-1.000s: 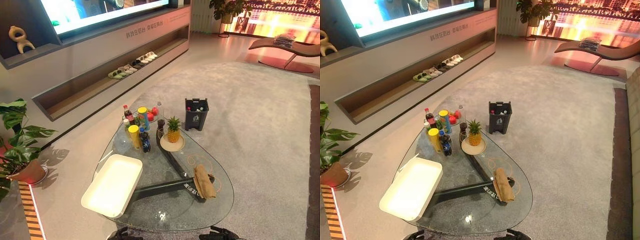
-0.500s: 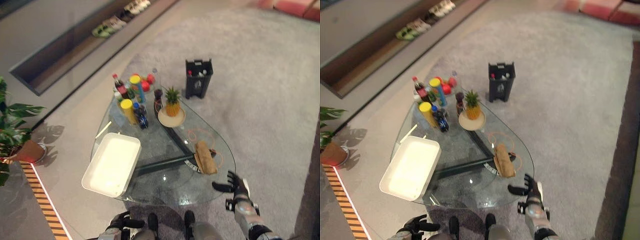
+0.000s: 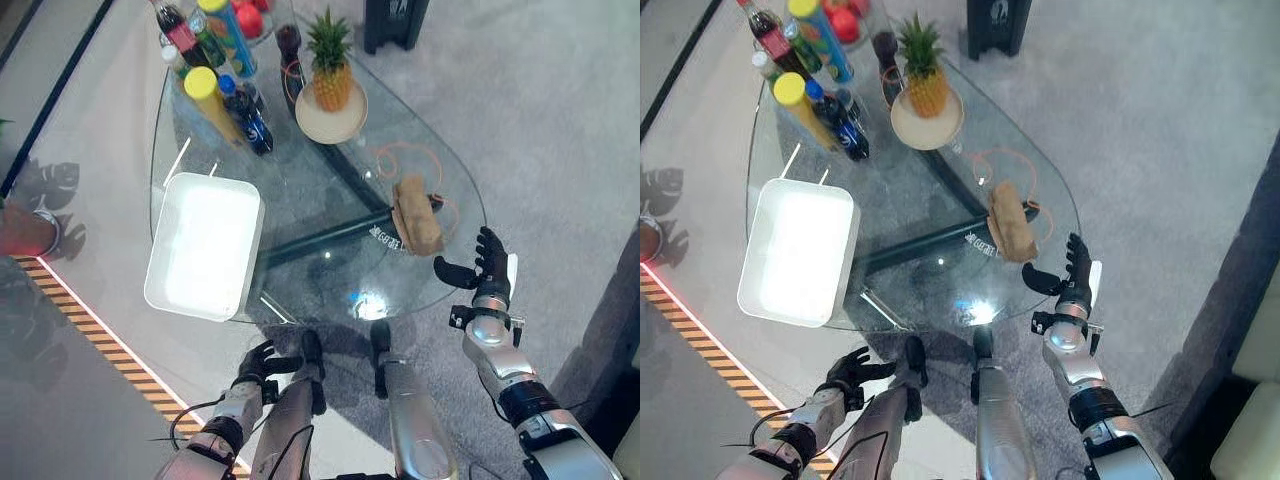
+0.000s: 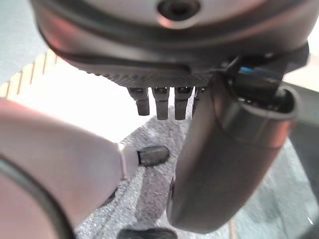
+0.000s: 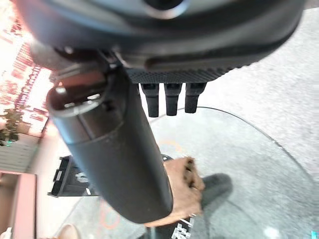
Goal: Wipe the table with a cloth and put it in the basket.
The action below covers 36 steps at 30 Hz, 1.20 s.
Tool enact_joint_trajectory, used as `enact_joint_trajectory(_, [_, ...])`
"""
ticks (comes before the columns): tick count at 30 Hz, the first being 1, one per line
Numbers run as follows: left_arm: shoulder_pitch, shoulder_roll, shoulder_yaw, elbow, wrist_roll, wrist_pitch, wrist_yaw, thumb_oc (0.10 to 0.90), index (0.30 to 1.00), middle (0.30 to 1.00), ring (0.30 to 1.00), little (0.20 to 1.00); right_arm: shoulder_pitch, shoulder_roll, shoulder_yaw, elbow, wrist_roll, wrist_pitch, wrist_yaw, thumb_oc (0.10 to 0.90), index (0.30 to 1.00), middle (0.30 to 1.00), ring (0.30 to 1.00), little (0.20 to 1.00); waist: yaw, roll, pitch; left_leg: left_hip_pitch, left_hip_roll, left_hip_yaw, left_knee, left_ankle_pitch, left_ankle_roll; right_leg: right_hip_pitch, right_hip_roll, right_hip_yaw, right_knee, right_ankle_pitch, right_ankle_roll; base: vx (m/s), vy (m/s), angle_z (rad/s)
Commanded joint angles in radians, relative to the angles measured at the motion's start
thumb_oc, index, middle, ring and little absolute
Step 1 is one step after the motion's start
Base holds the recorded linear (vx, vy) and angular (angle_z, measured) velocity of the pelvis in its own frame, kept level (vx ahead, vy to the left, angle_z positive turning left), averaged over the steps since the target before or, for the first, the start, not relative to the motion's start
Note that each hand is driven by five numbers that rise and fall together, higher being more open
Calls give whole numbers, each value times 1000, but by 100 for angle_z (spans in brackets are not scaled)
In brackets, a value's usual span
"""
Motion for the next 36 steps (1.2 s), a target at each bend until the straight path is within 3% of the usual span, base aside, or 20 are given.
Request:
enact_joint_trajectory(1, [10,-6,9,9,-56,-26,48,800,900,900,900,900,-81,-42,22,-135,-69,-17,-77,800,900,900,900,900,-39,-8,-15,-100,-12,-62,93,-34,-22,-52,-89,-38,66,-38,-10,-26,92,-1])
enact_joint_trajectory(9, [-43,-21,16,7,-97,-45,51,800,900,900,900,900,-180,-63,51,-144,-48,5,-106,800,900,900,900,900,-47,10,42,-195,-18,-53,142,-32,-22,-151,-94,-6,94,-25,-9,-8,95,-4])
enact_joint_trajectory(16, [-72,-20,23,14,-118,-55,39,800,900,900,900,900,-257,-77,56,-151,-57,4,-186,800,900,900,900,900,-37,23,42,-286,-15,-53,154,-21,-22,-255,-88,25,118,-19,-2,34,50,-5])
enact_joint_trajectory(23, [-102,-27,24,11,-138,-42,38,800,900,900,900,900,-351,-101,59,-155,-71,59,-267,800,900,900,900,900,-24,40,42,-390,-19,-76,199,-21,-16,-373,-90,66,170,-20,8,50,29,-1])
enact_joint_trajectory(36, [-143,-24,17,-23,-159,17,31,800,900,900,900,900,-489,-143,92,-135,-90,100,-266,800,900,900,900,900,-5,63,42,-520,-39,-101,274,-36,-7,-509,-95,124,219,-8,26,59,41,3])
